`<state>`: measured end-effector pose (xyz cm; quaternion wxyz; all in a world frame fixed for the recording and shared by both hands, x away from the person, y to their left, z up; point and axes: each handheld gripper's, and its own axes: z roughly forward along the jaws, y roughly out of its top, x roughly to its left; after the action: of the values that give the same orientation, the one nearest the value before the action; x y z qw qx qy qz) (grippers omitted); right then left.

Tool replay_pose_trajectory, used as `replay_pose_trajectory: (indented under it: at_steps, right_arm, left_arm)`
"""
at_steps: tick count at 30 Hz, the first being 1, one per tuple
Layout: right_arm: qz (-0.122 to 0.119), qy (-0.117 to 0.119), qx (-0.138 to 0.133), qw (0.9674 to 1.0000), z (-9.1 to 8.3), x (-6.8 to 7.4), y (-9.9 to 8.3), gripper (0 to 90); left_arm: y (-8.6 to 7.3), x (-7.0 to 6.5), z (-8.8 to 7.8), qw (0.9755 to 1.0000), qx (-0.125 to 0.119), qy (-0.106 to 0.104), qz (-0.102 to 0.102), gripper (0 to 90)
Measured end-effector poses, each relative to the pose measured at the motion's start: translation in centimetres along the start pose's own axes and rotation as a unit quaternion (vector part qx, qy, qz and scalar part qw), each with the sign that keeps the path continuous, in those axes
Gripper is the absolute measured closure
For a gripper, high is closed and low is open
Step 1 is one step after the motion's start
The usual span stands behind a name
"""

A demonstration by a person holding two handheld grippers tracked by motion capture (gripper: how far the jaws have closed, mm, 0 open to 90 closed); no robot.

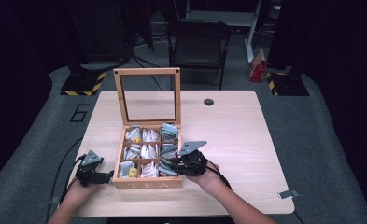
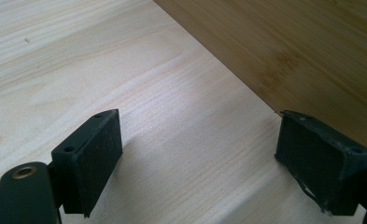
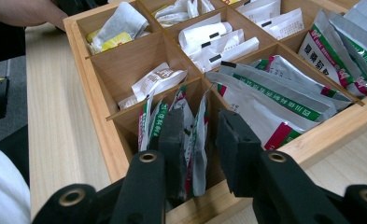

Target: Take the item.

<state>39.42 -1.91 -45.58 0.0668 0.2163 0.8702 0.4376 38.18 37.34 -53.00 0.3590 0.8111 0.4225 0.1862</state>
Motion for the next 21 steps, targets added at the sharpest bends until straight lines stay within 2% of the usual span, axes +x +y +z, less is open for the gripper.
replay_pose_trajectory:
  at_steps: [21]
  right_arm:
    - [0.0, 0.01, 0.014, 0.9998, 1.1, -0.1, 0.2, 76.7]
  left_arm:
    - [0.0, 0.0, 0.0, 1.0, 0.0, 0.0, 0.001, 13.9]
